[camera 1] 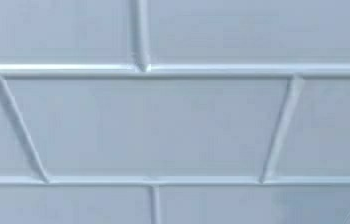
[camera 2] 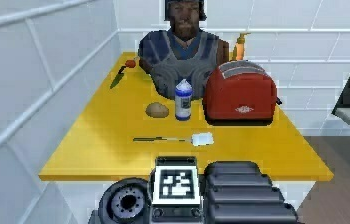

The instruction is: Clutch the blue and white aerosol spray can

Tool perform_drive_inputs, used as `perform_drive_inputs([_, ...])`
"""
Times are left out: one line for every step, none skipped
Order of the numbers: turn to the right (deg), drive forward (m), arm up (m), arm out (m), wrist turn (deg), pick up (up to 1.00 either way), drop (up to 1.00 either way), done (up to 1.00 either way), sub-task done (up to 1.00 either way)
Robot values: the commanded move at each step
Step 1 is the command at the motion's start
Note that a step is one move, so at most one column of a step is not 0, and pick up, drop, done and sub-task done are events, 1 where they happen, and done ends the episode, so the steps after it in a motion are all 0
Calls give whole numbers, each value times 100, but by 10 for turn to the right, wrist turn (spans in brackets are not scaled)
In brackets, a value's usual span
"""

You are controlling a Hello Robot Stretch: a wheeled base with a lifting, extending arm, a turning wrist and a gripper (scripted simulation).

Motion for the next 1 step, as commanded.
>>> perform_drive_inputs([0,0,0,40,0,0,0,0,0])
